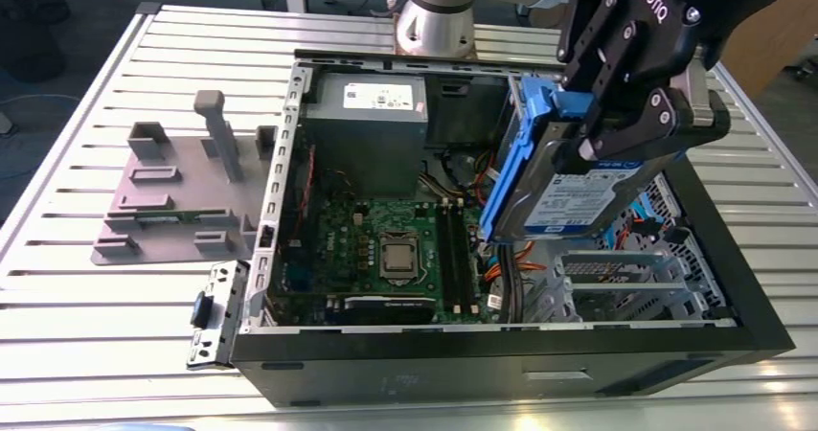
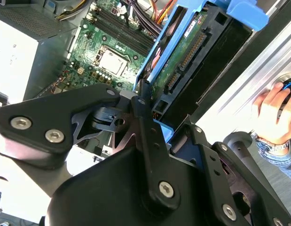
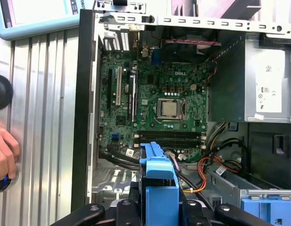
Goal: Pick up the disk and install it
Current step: 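Insert the first disk wire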
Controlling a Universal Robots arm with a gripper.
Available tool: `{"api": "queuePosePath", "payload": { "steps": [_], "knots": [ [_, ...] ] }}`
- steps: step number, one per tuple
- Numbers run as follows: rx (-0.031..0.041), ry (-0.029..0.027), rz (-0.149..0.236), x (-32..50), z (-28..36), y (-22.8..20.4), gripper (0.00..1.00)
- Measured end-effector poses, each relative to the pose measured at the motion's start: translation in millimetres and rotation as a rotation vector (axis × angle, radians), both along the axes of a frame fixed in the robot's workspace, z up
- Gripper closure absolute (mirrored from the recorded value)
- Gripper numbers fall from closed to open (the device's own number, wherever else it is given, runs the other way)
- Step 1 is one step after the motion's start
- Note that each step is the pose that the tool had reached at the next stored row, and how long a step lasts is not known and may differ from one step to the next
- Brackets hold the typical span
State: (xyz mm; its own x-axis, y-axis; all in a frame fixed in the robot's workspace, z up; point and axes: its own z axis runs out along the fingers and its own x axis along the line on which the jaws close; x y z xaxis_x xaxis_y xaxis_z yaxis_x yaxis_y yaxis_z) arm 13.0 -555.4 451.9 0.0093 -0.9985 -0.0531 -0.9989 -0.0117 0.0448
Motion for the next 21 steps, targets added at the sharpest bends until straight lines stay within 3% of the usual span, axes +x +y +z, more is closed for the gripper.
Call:
{"api": "queuePosePath", "payload": {
  "steps": [21],
  "knots": [
    [0.0,0.0,0.0,5.4,-0.6,-2.4,0.63]
  ]
}}
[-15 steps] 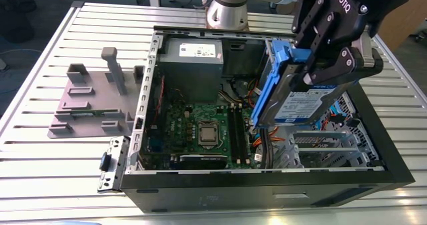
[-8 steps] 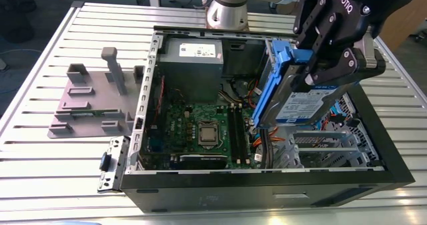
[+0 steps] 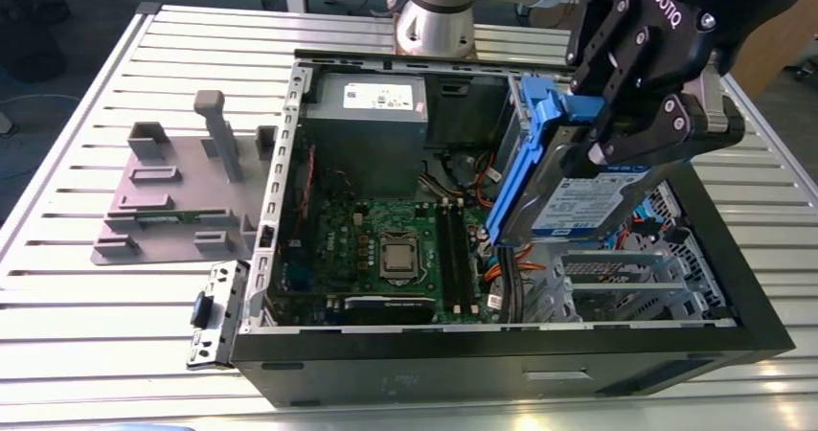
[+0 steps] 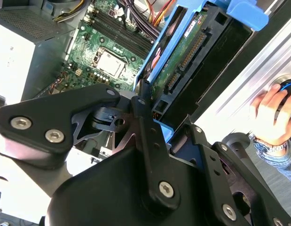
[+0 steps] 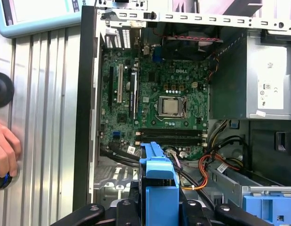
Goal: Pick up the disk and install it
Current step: 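Insert the first disk wire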
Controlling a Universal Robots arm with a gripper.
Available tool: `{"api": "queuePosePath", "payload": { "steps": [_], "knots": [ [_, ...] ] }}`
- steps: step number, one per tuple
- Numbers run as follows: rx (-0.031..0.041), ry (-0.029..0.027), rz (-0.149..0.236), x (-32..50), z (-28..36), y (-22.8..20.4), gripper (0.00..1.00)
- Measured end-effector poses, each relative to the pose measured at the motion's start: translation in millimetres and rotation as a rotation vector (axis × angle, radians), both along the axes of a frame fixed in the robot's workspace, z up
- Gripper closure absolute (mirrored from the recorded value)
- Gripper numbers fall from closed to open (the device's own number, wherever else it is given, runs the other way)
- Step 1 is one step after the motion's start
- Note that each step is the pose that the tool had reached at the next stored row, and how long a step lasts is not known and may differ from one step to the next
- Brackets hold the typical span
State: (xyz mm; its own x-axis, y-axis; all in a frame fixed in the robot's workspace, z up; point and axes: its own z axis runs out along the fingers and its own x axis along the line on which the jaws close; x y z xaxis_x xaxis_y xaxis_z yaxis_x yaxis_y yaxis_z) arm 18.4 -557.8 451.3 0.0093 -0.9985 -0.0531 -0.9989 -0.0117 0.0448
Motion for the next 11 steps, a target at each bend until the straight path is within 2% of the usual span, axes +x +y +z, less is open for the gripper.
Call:
{"api": "queuePosePath", "payload": {
  "steps": [11],
  "knots": [
    [0.0,0.0001,0.0,3.1,-0.4,-0.7,0.63]
  ]
}}
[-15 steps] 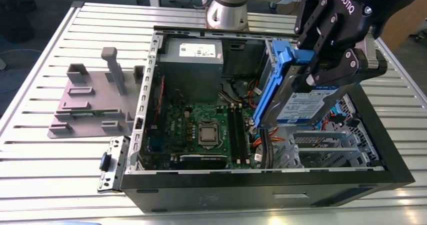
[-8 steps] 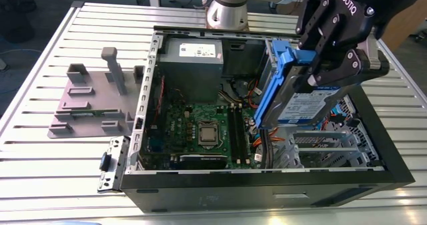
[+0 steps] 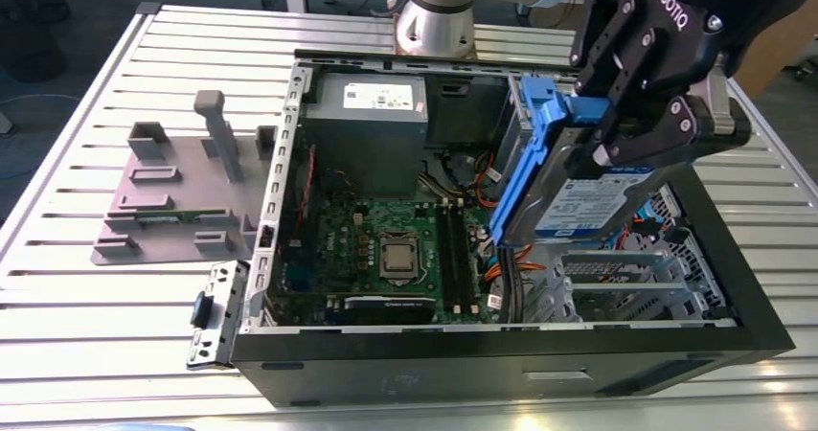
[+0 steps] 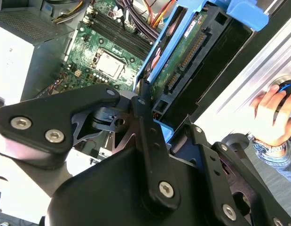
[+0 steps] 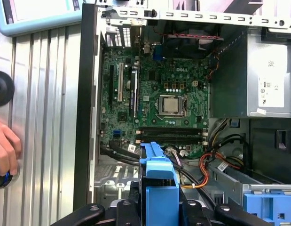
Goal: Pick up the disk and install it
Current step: 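Insert the first disk wire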
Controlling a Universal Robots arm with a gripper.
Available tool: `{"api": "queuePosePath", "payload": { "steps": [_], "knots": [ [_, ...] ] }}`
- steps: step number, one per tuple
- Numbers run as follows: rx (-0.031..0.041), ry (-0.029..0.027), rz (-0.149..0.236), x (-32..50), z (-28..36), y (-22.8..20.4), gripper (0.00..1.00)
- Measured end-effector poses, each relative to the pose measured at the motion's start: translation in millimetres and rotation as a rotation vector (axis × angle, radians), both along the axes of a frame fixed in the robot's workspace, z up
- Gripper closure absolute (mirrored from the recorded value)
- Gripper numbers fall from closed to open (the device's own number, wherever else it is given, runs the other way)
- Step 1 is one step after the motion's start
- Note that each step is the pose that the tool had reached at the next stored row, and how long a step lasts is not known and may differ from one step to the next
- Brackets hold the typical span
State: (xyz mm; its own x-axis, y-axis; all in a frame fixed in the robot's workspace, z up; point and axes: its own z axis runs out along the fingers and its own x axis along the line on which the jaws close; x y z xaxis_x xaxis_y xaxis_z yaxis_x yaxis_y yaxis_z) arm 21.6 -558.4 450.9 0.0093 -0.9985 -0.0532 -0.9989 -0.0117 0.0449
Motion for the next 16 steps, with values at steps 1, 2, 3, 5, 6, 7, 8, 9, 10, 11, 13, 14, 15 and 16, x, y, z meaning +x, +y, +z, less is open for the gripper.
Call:
{"api": "queuePosePath", "payload": {
  "steps": [1,2,3,5,6,7,8,9,10,11,13,14,15,16],
  "knots": [
    [0.0,-0.0001,0.0,0.3,0.0,-0.1,0.63],
    [0.0,0.0,0.0,0.6,-0.1,-0.1,0.63],
    [0.0,0.0,0.0,0.9,-0.1,-0.2,0.63],
    [0.0,0.0,0.0,1.4,-0.1,-0.3,0.63],
    [0.0,0.0,0.0,1.7,-0.2,-0.3,0.63],
    [0.0,0.0,0.0,1.9,-0.2,-0.4,0.63],
    [0.0,0.0,0.0,2.2,-0.3,-0.5,0.63],
    [0.0,-0.0001,0.0,2.5,-0.3,-0.6,0.63],
    [0.0,-0.0001,0.0,2.8,-0.3,-0.6,0.63],
    [0.0,-0.0001,0.0,3.1,-0.4,-0.7,0.63],
    [0.0,0.0,0.0,3.7,-0.4,-0.7,0.63],
    [0.0,-0.0001,0.0,4.1,-0.5,-0.8,0.63],
    [-0.0001,0.0,0.0,4.5,-0.5,-0.8,0.63],
    [-0.0001,0.0,0.0,4.9,-0.6,-0.8,0.63]
  ]
}}
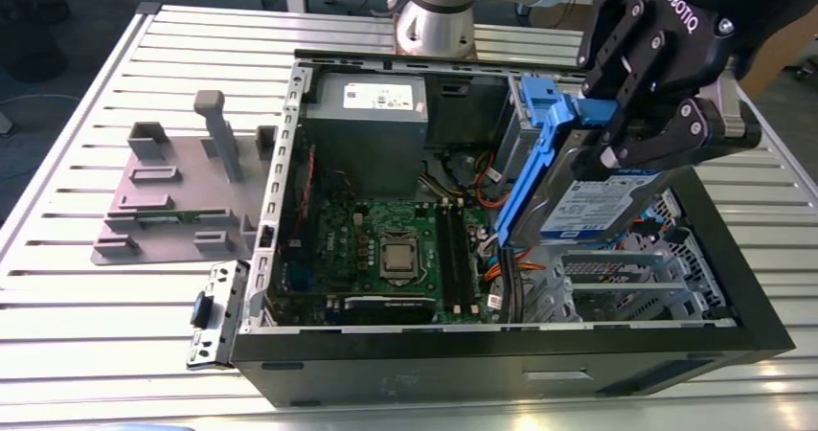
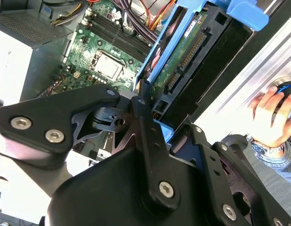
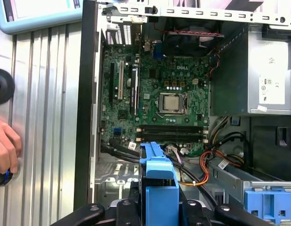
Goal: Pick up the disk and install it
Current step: 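Insert the first disk wire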
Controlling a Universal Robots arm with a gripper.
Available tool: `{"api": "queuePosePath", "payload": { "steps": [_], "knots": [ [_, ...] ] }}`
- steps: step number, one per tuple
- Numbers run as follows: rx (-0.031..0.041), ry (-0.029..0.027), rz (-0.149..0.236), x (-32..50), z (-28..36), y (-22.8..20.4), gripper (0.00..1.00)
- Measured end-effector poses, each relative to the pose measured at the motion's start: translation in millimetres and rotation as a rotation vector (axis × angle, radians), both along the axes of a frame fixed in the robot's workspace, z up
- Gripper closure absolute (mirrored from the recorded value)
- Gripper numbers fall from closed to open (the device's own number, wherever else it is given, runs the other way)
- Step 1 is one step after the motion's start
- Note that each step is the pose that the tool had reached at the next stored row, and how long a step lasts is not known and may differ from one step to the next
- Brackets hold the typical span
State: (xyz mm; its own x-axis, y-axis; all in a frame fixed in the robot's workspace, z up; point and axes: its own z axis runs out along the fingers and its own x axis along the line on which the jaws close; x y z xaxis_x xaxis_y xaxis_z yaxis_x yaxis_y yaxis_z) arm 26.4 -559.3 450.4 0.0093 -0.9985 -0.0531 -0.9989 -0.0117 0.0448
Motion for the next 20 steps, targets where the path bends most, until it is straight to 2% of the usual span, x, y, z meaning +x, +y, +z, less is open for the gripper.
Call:
{"api": "queuePosePath", "payload": {
  "steps": [20],
  "knots": [
    [0.0,0.0,0.0,5.9,-0.7,-0.2,0.63]
  ]
}}
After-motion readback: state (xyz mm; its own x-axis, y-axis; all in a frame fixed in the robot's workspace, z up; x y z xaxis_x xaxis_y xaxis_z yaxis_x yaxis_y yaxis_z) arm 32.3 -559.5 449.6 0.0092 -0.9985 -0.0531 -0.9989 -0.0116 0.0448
